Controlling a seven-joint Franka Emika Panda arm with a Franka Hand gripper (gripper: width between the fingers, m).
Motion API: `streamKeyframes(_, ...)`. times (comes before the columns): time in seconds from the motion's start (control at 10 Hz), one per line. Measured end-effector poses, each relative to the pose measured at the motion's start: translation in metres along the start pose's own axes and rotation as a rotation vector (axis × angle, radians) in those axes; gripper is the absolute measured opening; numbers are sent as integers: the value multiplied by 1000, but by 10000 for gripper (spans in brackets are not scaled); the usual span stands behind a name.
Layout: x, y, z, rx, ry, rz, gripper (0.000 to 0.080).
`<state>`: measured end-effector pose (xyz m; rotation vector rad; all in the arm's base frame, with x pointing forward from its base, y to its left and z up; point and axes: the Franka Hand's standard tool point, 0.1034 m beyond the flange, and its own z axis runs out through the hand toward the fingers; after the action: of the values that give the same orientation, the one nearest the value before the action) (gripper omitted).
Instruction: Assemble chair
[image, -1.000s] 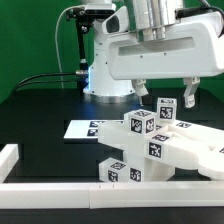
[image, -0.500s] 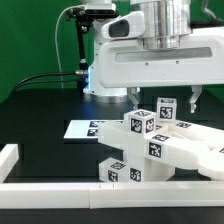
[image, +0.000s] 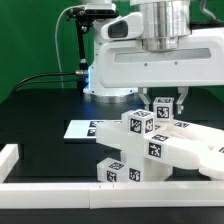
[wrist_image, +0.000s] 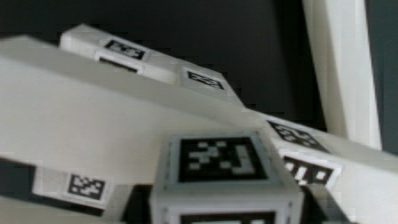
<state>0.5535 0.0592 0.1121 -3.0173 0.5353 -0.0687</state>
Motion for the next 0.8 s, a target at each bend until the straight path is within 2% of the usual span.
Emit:
streamKeyframes(0.2, -3, -4, 1, -1, -3, 271, 272)
streamKeyframes(0.5, -3, -10, 1, 31, -3, 634, 272)
streamKeyframes(0.8, -3, -13, 2, 43, 0, 791, 272)
